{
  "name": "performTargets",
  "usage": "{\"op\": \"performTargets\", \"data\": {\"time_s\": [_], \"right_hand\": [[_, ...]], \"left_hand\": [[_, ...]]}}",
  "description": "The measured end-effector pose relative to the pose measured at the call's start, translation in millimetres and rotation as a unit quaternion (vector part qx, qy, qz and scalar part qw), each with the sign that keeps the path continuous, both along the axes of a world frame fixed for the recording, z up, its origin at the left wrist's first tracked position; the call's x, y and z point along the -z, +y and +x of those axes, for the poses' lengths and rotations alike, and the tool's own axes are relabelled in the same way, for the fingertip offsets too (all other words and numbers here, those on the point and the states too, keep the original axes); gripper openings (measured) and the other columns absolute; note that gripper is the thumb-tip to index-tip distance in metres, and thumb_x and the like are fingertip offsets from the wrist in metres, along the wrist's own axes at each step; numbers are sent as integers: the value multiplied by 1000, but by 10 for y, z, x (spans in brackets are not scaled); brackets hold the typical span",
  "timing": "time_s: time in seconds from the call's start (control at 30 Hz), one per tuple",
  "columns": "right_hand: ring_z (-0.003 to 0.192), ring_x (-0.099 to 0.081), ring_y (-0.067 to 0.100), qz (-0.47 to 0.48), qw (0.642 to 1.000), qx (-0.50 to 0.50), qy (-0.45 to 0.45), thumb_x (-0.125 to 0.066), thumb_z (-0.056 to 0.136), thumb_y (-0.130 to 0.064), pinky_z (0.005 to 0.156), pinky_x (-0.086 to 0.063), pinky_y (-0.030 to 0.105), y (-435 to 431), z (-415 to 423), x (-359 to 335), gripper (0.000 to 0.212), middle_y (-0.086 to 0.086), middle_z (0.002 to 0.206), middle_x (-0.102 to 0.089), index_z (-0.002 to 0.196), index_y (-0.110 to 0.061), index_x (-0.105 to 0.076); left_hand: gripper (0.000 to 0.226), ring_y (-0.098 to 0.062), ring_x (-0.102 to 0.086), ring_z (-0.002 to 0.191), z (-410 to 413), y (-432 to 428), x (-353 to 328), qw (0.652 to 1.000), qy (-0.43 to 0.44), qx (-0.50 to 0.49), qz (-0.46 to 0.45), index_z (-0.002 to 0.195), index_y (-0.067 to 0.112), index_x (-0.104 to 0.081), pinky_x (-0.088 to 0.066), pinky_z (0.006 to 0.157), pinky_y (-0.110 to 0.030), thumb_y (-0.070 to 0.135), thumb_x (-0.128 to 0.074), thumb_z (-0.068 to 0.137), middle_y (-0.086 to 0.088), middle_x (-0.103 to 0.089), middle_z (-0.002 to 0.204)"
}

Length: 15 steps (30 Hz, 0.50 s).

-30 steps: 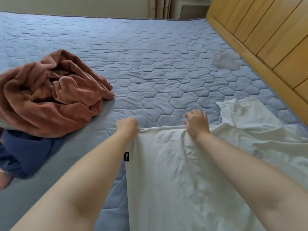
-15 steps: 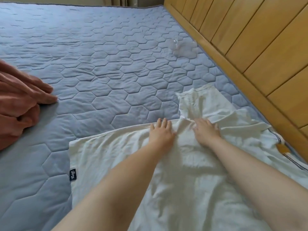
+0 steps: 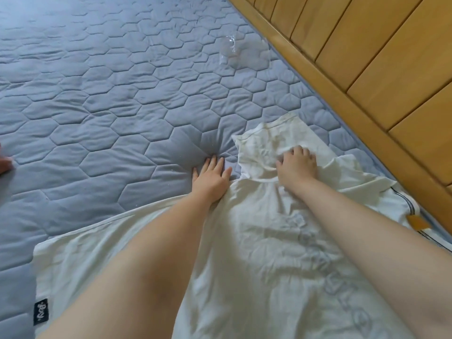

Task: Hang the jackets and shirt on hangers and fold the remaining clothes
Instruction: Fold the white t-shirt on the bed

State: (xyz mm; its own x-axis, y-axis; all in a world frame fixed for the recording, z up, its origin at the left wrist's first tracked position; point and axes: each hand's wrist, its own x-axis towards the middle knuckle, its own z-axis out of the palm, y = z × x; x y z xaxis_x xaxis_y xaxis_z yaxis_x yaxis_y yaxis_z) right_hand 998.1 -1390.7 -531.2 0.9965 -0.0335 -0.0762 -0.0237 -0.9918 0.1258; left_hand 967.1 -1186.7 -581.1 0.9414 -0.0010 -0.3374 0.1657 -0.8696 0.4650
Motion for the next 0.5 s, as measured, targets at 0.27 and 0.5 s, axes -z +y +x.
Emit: {"op": "performTargets", "data": {"time_s": [0.27,0.5], "right_hand": [[144,-18,29,160,976,96,108,-73,68,-62,114,-24,48,-530,835,111,121,11,159,-8,151,-16,3],[140,-30,31,221,965,98,102,-86,45,-60,112,-30,47,-666,1151,442,140,10,155,-21,150,-20,-3]], "left_hand": [[58,-8,2,147,521,-58,40,998,-2,-45,-40,152,28,-17,10,116,-46,53,-20,99,10,-3,161],[41,-25,-35,133,674,-192,-197,982,-48,-152,-101,126,33,-59,-19,113,-41,51,-39,95,-3,-46,141]]}}
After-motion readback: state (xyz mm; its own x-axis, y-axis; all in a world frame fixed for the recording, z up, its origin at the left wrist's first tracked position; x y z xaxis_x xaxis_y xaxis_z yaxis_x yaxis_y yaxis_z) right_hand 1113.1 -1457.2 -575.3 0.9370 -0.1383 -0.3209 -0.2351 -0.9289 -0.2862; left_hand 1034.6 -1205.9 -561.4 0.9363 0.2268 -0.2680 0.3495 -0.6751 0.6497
